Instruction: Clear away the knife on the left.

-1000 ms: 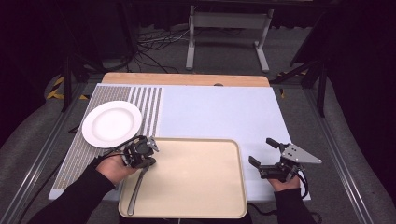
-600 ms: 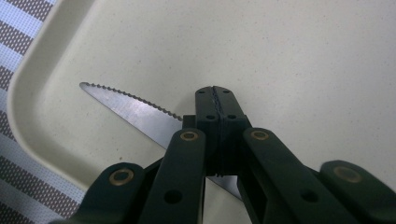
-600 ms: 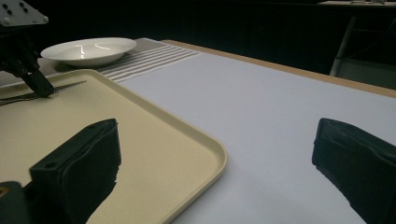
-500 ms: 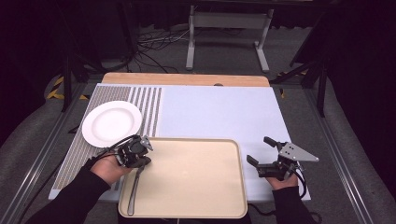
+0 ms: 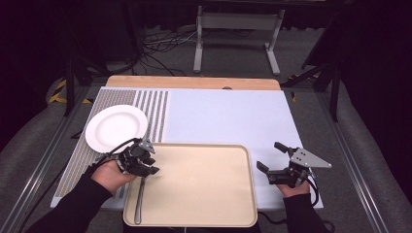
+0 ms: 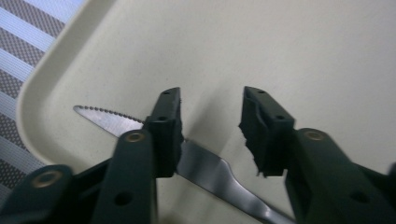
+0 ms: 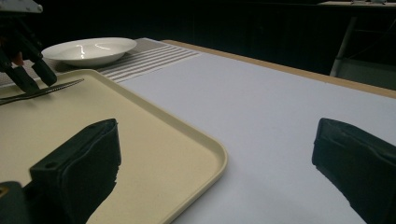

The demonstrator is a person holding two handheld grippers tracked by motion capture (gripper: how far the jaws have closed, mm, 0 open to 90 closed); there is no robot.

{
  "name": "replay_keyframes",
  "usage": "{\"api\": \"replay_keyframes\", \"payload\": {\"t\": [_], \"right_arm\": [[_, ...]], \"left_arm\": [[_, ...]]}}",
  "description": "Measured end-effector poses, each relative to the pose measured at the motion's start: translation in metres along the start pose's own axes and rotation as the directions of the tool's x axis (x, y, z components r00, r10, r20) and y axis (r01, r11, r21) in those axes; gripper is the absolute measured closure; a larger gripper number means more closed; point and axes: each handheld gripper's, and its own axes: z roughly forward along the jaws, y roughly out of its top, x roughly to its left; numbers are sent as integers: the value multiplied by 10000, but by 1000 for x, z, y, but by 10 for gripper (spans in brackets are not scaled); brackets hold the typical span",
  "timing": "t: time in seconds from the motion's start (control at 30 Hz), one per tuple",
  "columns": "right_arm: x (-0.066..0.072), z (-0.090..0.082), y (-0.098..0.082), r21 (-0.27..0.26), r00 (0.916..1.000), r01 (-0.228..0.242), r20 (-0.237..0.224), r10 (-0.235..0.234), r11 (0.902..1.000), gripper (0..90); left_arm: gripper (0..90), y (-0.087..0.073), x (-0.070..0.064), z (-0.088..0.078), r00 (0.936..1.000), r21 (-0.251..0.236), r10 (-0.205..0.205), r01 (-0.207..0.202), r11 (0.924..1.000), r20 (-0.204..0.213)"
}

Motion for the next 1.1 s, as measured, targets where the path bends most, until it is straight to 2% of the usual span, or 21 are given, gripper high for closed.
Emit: {"api": "replay_keyframes", "payload": {"t": [0.07,0.1,0.13,0.2,0.27,0.3,0.4,0.43,0.47,0.53,0.57,0.6,0.63,0.67,0.7,0.83,0.9,0.93,0.97,1.07,1.1], "right_arm": [[0,2,0,13,10000,56,-9,-56,10000,19],[0,2,0,5,10000,46,-1,-46,10000,19],[0,2,0,5,10000,46,-1,-46,10000,19],[0,4,2,-14,10000,64,-17,-64,10000,19],[0,5,2,-4,10000,77,-30,-77,10000,19],[1,6,2,19,9999,97,-54,-96,10000,19],[1,5,2,-28,10000,78,-35,-78,10000,19],[1,5,2,-28,10000,78,-35,-78,10000,19],[0,5,2,-54,9999,83,-58,-84,10000,19],[0,4,2,-49,10000,71,-45,-71,10000,19],[0,4,2,-57,10000,73,-42,-73,10000,19],[0,4,2,-58,10000,72,-41,-72,10000,19],[0,4,2,-66,10000,69,-51,-69,10000,19],[0,4,2,-64,10000,68,-53,-68,10000,19],[0,4,2,-64,10000,68,-53,-68,10000,19],[0,4,3,-92,10000,86,-45,-87,9999,19],[0,4,3,-146,9999,87,-52,-88,9999,19],[0,4,3,-139,9999,97,-47,-97,9999,19],[0,4,3,-141,10000,76,-37,-77,9999,19],[0,3,3,-138,10000,71,-27,-71,9999,19],[0,3,3,-146,10000,69,-21,-69,9999,19]], "left_arm": [[406,-3,1,-12,9998,-789,-89,104,9968,191],[343,-3,1,-12,9998,-789,-89,104,9968,191],[343,-4,1,-15,9997,-1072,-150,171,9941,196],[213,-9,3,-24,9995,-1689,-214,250,9853,236],[134,-12,3,-27,9994,-1882,-281,317,9816,220],[88,-15,2,-32,9991,-2142,-410,430,9758,139],[36,-24,2,-44,9981,-3236,-615,595,9443,40],[6,-24,2,-44,9981,-3236,-615,595,9443,40],[6,-29,1,-48,9978,-3738,-618,486,9262,-235],[2,-35,2,-52,9975,-4215,-633,447,9057,-302],[2,-43,3,-56,9974,-4705,-662,445,8813,-296],[2,-46,4,-57,9973,-4881,-674,452,8716,-279],[2,-51,4,-57,9973,-5158,-710,503,8553,-205],[2,-54,5,-58,9973,-5294,-724,552,8466,-118],[2,-54,5,-58,9973,-5294,-724,552,8466,-118],[5,-72,4,-56,9968,-6059,-683,289,7950,-421],[6,-80,6,-57,9961,-6459,-746,260,7630,-480],[6,-86,7,-56,9957,-6702,-907,548,7401,-188],[6,-89,7,-57,9951,-6788,-972,600,7318,-169],[13,-104,8,-53,9910,-7134,-1304,707,6972,-292],[13,-109,10,-52,9912,-7179,-1309,778,6918,-187]]}}
